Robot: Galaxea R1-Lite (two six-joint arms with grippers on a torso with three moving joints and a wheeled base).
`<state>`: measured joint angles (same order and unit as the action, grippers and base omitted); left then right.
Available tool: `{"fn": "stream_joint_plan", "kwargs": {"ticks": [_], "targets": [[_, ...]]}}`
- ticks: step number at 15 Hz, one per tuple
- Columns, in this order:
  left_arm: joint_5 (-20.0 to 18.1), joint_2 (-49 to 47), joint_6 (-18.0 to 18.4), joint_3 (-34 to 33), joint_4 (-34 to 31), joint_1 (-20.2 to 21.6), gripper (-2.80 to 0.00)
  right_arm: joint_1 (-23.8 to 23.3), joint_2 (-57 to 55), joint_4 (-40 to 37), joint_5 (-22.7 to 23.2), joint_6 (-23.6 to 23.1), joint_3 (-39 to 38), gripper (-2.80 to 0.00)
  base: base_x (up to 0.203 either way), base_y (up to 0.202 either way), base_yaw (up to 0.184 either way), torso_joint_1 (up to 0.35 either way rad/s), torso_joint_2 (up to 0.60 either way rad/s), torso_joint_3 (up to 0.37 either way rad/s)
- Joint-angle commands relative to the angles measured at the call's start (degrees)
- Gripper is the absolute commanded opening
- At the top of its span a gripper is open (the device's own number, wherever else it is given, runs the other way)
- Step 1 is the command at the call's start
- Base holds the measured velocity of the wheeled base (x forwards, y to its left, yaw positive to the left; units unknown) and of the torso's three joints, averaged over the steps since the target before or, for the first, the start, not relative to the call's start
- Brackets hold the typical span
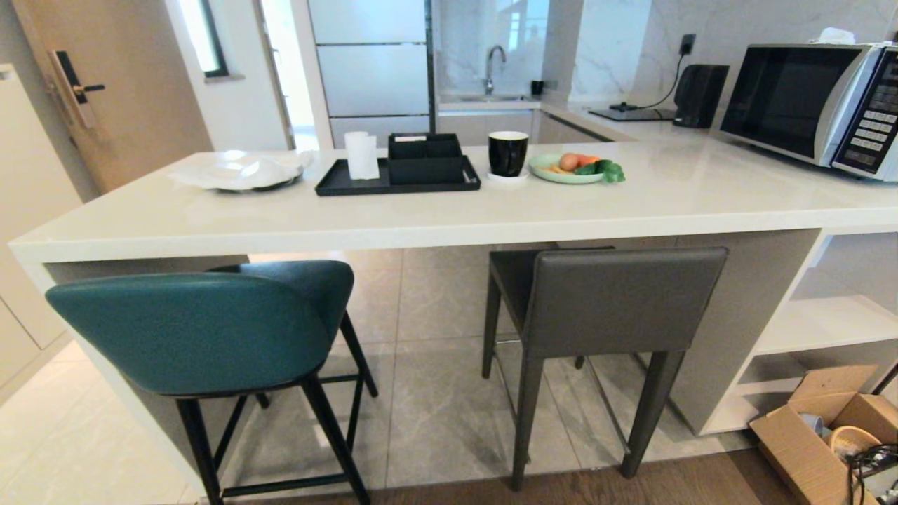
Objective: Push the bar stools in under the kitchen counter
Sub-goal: Pull the gray chair out from under the dining table
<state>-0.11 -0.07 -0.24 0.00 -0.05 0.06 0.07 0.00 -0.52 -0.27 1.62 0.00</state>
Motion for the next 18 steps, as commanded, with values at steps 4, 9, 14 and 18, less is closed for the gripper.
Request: {"fn": "stream_joint_plan", "kwargs": {"ticks": [4,9,14,18], "targets": [[-0.07,-0.07,-0.28,0.0,0.05,0.03,-2.8,0.01,-0.09,0.0,0.0,-0.01,-0.09,-2.8,0.0,0.0,0.0,0.0,0.0,0.0],[-0.07,-0.1,-0.28,0.0,0.05,0.03,-2.8,0.01,-0.09,-0.01,0.0,-0.04,-0.09,-2.8,0.0,0.0,0.0,0.0,0.0,0.0],[-0.07,-0.1,-0.28,0.0,0.05,0.03,-2.8,0.01,-0.09,-0.01,0.0,0.05,-0.09,-2.8,0.0,0.0,0.0,0.0,0.0,0.0],[-0.07,-0.1,-0.28,0.0,0.05,0.03,-2.8,0.01,-0.09,-0.01,0.0,0.04,-0.06,-2.8,0.0,0.0,0.0,0.0,0.0,0.0]]}}
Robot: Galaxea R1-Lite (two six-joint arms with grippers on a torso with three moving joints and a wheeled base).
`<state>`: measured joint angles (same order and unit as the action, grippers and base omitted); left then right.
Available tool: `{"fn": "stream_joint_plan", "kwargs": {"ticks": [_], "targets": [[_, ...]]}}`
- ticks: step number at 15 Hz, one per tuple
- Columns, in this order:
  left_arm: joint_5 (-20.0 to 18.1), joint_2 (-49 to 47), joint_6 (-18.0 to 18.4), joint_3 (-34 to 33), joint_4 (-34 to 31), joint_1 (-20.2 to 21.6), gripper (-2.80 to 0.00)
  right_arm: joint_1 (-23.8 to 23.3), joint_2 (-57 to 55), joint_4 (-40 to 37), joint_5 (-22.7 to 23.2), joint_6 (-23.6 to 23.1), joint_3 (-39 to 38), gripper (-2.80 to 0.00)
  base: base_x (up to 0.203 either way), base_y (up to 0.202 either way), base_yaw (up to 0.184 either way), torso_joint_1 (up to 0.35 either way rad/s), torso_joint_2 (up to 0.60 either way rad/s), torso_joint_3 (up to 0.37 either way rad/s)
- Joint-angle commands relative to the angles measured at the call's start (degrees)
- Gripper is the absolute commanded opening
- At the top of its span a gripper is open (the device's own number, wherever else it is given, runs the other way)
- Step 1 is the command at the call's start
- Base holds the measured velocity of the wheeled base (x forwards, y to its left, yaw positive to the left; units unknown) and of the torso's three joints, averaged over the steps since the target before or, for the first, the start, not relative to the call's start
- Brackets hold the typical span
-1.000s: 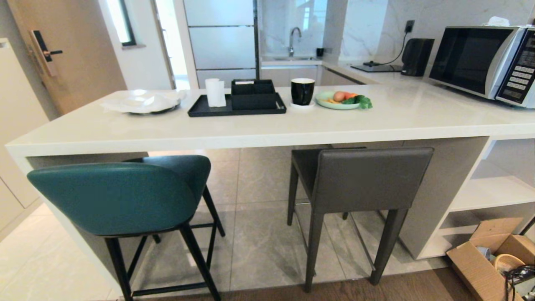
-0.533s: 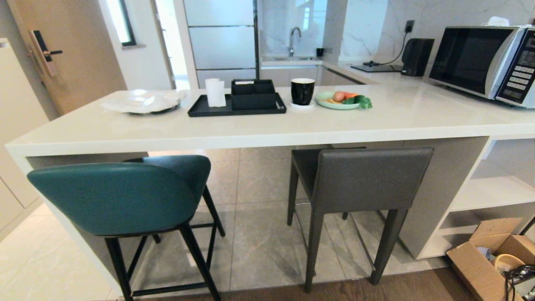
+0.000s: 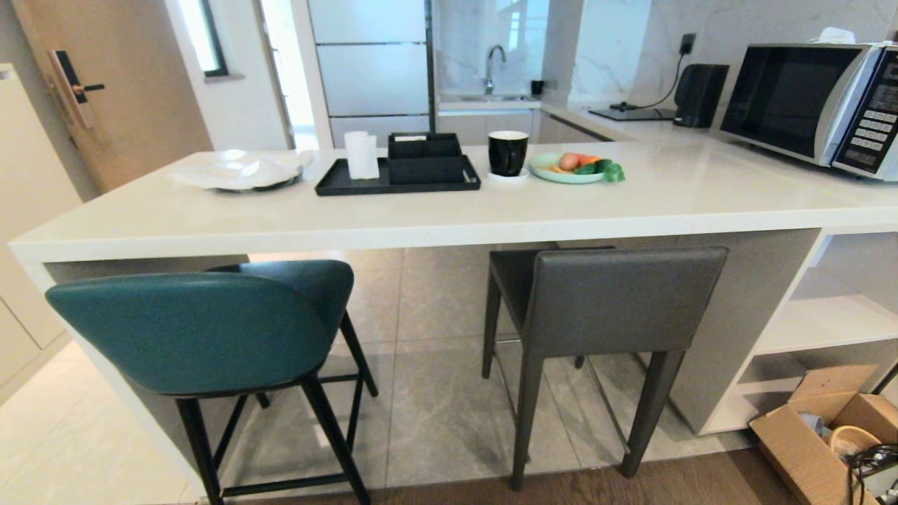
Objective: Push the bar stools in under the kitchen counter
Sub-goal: Pull the gray chair out from under the dining table
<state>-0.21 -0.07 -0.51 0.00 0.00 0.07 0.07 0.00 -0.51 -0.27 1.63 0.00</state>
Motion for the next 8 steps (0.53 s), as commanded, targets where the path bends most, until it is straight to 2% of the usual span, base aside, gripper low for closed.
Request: {"fn": "stream_joint_plan", "kwargs": {"ticks": [1,4,8], "targets": [[0.03,-0.1,-0.02,0.0,0.0,0.01,-2.8,0.01,-0.09,-0.02,0.0,0.03,-0.07,-2.8,0.0,0.0,0.0,0.0,0.0,0.0],[0.03,-0.02,-0.02,0.0,0.0,0.01,-2.8,0.01,-0.09,0.01,0.0,0.04,-0.07,-2.8,0.006,-0.09,0.009,0.004,0.0,0.002],[0.03,-0.1,-0.02,0.0,0.0,0.01,-2.8,0.01,-0.09,-0.02,0.0,0.04,-0.09,-2.8,0.0,-0.193,0.004,0.003,0.0,0.001]]}}
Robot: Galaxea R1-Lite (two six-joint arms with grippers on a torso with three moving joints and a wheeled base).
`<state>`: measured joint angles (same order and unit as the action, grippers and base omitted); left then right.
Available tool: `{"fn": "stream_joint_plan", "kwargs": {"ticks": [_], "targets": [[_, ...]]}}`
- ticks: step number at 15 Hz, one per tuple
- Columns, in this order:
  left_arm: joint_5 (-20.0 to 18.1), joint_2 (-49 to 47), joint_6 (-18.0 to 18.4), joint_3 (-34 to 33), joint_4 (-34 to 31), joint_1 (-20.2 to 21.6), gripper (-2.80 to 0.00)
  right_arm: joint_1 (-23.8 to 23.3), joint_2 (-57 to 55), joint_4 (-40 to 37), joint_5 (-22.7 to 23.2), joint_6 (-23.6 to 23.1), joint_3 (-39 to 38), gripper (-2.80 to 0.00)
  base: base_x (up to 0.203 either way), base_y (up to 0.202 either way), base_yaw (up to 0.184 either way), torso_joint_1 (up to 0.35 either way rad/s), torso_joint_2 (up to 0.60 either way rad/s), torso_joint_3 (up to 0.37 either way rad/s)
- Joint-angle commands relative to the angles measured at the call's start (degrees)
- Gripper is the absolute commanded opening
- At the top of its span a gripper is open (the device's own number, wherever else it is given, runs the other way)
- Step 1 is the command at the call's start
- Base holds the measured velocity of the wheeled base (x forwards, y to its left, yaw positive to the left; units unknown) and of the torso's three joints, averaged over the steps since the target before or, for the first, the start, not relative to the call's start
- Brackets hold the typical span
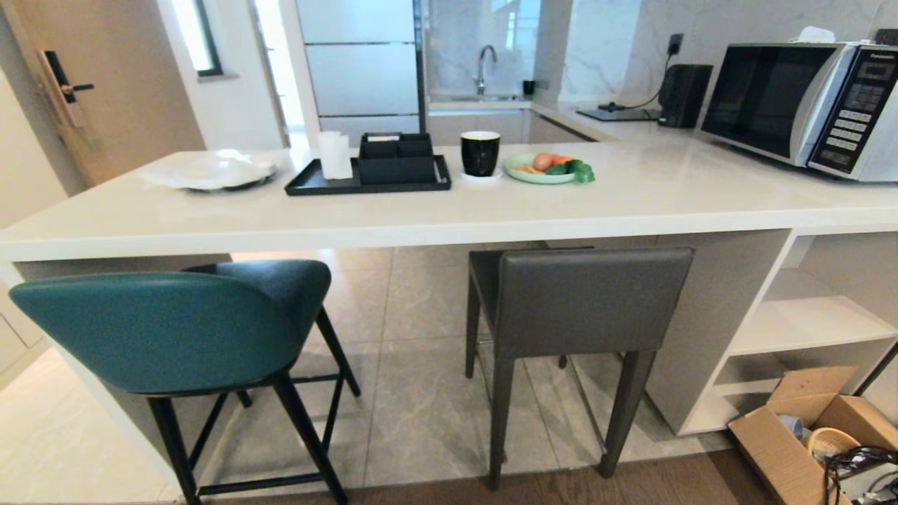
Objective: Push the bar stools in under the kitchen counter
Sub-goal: Pull the gray chair out from under the dining table
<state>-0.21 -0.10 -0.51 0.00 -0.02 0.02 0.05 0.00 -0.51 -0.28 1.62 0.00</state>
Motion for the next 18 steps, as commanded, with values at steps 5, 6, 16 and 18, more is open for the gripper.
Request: {"fn": "stream_joint_plan", "kwargs": {"ticks": [5,6,16,18], "targets": [[0.03,-0.04,-0.02,0.0,0.02,0.06,-2.8,0.04,-0.09,-0.02,0.02,0.05,-0.06,-2.8,0.0,-0.193,0.001,0.004,0.0,0.003],[0.03,-0.08,-0.02,0.0,0.02,0.06,-2.8,0.04,-0.09,0.02,0.02,0.04,-0.04,-2.8,0.0,-0.194,0.001,-0.002,0.01,0.002],[0.03,-0.08,-0.02,0.0,0.02,0.06,-2.8,0.04,-0.09,-0.02,0.02,0.05,-0.09,-2.8,0.0,-0.194,0.002,0.002,0.0,0.002],[0.03,-0.03,-0.02,0.0,0.02,0.06,-2.8,0.04,-0.09,-0.02,0.02,0.05,-0.09,-2.8,0.0,-0.195,0.001,0.002,0.0,0.002]]}}
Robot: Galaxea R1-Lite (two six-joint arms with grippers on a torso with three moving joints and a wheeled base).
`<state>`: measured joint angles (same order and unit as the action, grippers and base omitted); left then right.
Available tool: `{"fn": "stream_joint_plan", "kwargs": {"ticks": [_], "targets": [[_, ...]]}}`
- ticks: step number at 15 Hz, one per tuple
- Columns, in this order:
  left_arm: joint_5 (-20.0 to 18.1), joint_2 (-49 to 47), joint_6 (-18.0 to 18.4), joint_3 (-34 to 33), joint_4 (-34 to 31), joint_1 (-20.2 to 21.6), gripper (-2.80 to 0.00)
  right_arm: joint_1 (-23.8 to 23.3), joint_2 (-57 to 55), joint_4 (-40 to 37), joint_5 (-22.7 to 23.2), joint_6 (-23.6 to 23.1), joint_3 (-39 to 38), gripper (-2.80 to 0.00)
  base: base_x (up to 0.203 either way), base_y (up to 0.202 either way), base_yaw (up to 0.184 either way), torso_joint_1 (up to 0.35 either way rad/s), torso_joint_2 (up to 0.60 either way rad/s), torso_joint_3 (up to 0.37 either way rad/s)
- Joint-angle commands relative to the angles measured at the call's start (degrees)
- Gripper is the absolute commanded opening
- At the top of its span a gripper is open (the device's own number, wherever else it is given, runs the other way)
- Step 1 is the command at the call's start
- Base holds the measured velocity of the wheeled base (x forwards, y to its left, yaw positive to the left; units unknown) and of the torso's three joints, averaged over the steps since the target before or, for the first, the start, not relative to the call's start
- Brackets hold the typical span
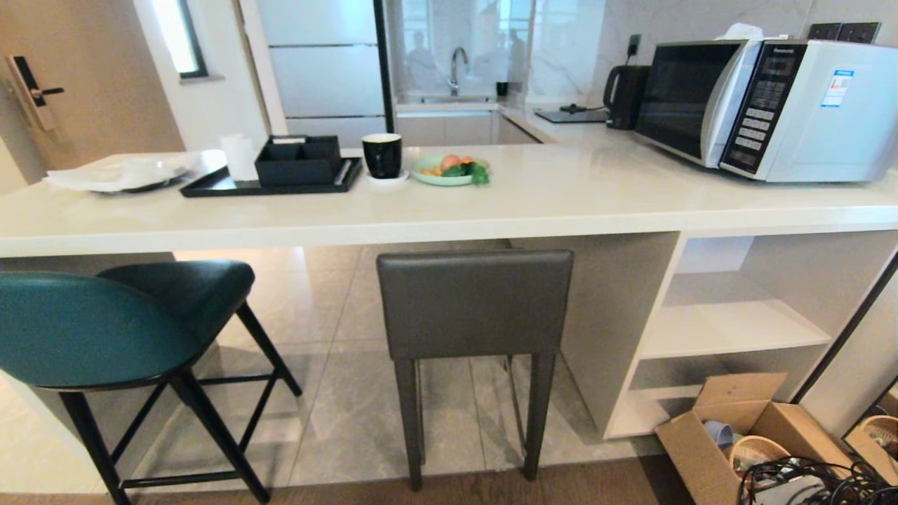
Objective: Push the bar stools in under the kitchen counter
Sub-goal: Pull the gray chair out from under the dining table
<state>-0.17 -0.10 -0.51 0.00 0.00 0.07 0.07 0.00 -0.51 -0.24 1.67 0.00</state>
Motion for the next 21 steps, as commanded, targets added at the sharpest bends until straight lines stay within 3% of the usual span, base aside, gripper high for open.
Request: {"fn": "stream_joint_plan", "kwargs": {"ticks": [1,5,13,21], "targets": [[0.0,0.01,-0.02,0.0,0.0,0.01,-2.8,0.01,-0.09,0.03,-0.02,0.0,-0.03,-2.8,0.0,-0.193,0.002,-0.001,0.0,0.002],[0.0,0.01,-0.02,0.0,0.0,0.01,-2.8,0.01,-0.09,0.07,-0.02,0.0,-0.09,-2.8,0.0,-0.131,0.0,0.005,0.0,0.003],[0.0,0.01,-0.02,0.0,0.0,0.01,-2.8,0.01,-0.09,0.07,-0.02,0.0,-0.09,-2.8,0.0,0.0,0.0,-0.011,0.02,0.014],[0.0,-0.08,-0.06,0.0,0.0,0.01,-2.8,0.01,-0.09,-0.02,-0.02,-0.06,-0.09,-2.8,0.0,0.0,0.0,-0.16,0.43,0.266]]}}
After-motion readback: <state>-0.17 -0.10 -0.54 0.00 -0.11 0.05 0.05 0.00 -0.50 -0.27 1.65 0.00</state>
